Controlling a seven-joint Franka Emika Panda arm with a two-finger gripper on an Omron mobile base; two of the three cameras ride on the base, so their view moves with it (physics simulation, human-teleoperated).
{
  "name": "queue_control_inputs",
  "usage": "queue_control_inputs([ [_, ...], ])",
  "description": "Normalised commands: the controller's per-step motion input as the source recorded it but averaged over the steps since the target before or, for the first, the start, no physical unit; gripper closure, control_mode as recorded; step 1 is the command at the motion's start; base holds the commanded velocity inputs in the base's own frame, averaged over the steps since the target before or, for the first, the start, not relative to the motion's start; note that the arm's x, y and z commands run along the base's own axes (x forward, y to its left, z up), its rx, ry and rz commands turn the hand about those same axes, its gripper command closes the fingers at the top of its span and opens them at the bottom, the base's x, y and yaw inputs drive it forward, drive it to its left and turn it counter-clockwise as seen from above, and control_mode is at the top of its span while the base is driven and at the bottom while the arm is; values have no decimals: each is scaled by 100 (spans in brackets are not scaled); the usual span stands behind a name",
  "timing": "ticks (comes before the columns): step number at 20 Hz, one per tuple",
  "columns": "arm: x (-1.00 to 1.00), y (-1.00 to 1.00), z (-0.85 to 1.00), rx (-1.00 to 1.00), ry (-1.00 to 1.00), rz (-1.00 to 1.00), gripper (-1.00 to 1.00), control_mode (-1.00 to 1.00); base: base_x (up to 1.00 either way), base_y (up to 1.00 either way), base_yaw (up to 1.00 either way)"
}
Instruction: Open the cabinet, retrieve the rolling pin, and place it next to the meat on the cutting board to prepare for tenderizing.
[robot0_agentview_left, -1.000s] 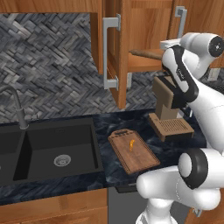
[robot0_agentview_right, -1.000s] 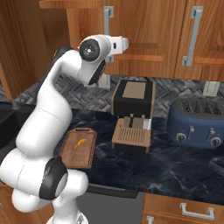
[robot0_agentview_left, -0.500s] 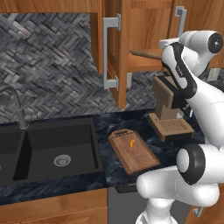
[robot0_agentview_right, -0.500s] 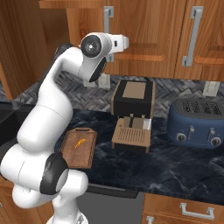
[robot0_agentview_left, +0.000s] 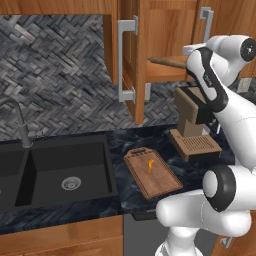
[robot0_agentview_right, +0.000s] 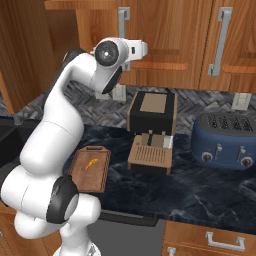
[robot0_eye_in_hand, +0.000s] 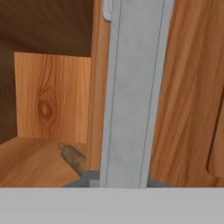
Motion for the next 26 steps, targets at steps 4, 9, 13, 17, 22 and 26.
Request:
queue_control_inputs([
  [4, 0, 0, 0, 0, 0, 1, 100, -100, 0, 0, 0],
  [9, 0, 0, 0, 0, 0, 0, 100, -100, 0, 0, 0],
  [13, -2, 0, 0, 0, 0, 0, 100, -100, 0, 0, 0],
  [17, -46, -1, 0, 0, -5, 0, 100, -100, 0, 0, 0],
  [22, -81, 0, 0, 0, -8, 0, 100, -100, 0, 0, 0],
  [26, -80, -12, 0, 0, -2, 2, 100, -100, 0, 0, 0],
])
